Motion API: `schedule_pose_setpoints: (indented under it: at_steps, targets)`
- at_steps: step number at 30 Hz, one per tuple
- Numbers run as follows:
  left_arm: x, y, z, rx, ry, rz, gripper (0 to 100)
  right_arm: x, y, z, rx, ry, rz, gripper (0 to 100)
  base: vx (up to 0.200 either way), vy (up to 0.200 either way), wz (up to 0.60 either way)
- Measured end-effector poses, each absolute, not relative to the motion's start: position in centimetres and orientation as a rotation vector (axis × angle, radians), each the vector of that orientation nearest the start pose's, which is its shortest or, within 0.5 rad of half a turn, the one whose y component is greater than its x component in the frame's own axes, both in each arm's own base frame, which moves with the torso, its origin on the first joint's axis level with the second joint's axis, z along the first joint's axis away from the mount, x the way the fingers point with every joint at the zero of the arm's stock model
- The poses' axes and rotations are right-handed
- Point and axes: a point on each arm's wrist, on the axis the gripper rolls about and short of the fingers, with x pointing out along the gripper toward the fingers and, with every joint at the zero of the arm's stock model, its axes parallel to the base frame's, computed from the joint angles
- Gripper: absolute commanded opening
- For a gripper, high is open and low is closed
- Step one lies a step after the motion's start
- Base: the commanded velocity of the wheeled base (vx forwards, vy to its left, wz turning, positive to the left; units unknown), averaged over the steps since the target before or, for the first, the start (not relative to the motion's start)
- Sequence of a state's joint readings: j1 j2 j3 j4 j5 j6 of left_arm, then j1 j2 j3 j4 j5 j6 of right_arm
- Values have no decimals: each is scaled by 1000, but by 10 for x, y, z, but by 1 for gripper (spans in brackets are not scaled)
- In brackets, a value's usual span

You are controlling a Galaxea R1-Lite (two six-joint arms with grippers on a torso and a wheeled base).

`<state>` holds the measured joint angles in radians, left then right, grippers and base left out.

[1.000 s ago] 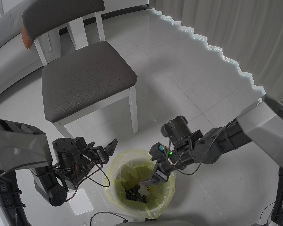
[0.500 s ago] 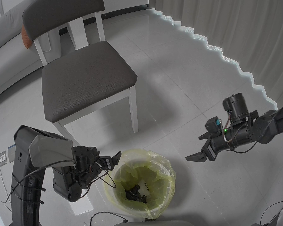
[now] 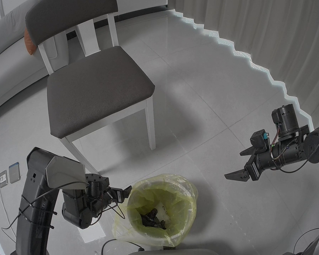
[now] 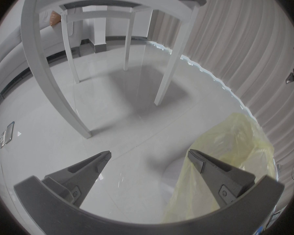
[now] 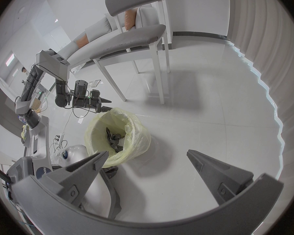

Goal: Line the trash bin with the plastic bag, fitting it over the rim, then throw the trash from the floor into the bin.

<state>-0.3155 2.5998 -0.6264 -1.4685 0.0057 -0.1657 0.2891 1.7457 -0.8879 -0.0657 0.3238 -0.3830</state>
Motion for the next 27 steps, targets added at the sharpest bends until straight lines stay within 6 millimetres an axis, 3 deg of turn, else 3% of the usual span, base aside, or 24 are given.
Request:
schedule_pose_setpoints:
  at_steps: [8,14,20,27]
  targets:
    - [336,-111,-84,-58,519,-273,100,274,78,150,-317,658,698,100,0,0,0]
    - [340,-99,-66,-84,443,-245,100,266,66,163,-299,614,668,100,0,0,0]
    - [339,-81,-33,-116,365,-216,100,254,57,172,-275,591,633,100,0,0,0]
    - [310,-65,8,-142,324,-215,100,236,49,176,-214,540,574,100,0,0,0]
